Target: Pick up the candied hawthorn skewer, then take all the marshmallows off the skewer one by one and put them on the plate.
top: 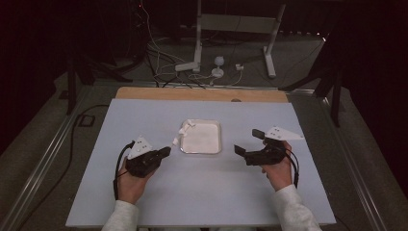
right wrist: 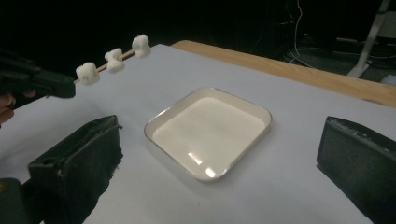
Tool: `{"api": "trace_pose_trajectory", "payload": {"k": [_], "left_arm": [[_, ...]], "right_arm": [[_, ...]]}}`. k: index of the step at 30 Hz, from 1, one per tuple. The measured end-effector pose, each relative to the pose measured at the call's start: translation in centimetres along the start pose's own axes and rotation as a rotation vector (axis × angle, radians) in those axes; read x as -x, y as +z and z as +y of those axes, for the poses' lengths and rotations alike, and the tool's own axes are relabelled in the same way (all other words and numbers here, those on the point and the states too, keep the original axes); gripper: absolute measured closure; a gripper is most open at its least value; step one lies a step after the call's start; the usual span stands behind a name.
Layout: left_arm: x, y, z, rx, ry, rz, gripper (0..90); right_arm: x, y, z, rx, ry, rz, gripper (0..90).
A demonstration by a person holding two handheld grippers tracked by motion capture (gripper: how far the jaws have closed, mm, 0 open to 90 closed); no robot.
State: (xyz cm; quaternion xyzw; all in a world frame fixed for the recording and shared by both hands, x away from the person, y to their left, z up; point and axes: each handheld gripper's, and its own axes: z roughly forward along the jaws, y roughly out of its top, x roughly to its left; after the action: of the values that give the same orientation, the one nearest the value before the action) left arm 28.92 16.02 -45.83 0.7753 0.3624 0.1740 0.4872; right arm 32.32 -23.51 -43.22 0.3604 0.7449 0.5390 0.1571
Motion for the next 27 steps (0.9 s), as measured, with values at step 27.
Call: {"api": "trace_pose_trajectory", "payload": {"k": [27], "left_arm": [[0.4, 0.8, -0.8, -0.003, 0.034, -0.032, 89.7]], "right_arm": [[-1.1, 5.3, 3.4, -0.051, 0.058, 0.061, 0.0]]}}
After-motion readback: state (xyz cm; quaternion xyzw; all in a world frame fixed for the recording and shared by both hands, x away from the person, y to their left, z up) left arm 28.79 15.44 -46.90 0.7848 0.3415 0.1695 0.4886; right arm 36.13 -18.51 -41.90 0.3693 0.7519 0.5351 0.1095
